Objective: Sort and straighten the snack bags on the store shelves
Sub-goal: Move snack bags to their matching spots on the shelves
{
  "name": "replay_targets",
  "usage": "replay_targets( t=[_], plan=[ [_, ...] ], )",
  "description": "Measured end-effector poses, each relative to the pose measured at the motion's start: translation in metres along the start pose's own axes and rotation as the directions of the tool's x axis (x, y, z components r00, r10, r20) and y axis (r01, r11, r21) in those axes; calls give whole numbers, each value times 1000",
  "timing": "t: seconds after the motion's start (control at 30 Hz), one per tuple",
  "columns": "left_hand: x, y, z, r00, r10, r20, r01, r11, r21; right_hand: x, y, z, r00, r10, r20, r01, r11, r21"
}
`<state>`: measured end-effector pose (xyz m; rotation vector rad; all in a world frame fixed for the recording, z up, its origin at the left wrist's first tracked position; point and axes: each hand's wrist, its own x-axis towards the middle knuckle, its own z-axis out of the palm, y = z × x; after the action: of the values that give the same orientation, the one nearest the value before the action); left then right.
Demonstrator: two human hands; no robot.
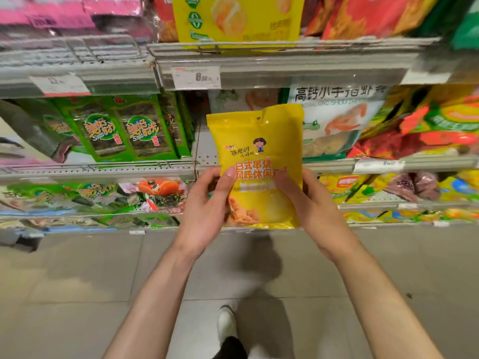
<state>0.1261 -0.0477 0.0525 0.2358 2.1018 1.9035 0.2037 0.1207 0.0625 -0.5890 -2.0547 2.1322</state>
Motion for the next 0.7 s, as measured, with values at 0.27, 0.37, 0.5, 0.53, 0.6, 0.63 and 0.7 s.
replay_targets(
  t=[0.27,0.37,0.5,0.53,0.6,0.63,0.7],
  plan=[
    [-93,56,111,999,36,16,-35,999,-32,-99,-31,-113,995,-55,-87,60,997,55],
    [-117,76,161,993,96,61,-96,995,-16,-133,-45,-167,987,-93,-132,97,995,24],
    [-137,103,219,981,141,131,-142,990,-2,-158,-66,-227,978,-118,-175,126,991,37],
    [-139,113,231,976,156,151,-158,987,1,-161,-74,-240,973,-132,-192,142,989,39],
    [-138,133,253,968,166,189,-167,986,-11,-163,-89,-262,961,-172,-217,183,982,34],
    [-134,142,262,965,165,203,-166,986,-14,-162,-98,-272,956,-186,-228,196,980,23],
    [-125,162,277,957,189,222,-187,982,-32,-158,-115,-288,950,-212,-230,220,976,5]
  ],
)
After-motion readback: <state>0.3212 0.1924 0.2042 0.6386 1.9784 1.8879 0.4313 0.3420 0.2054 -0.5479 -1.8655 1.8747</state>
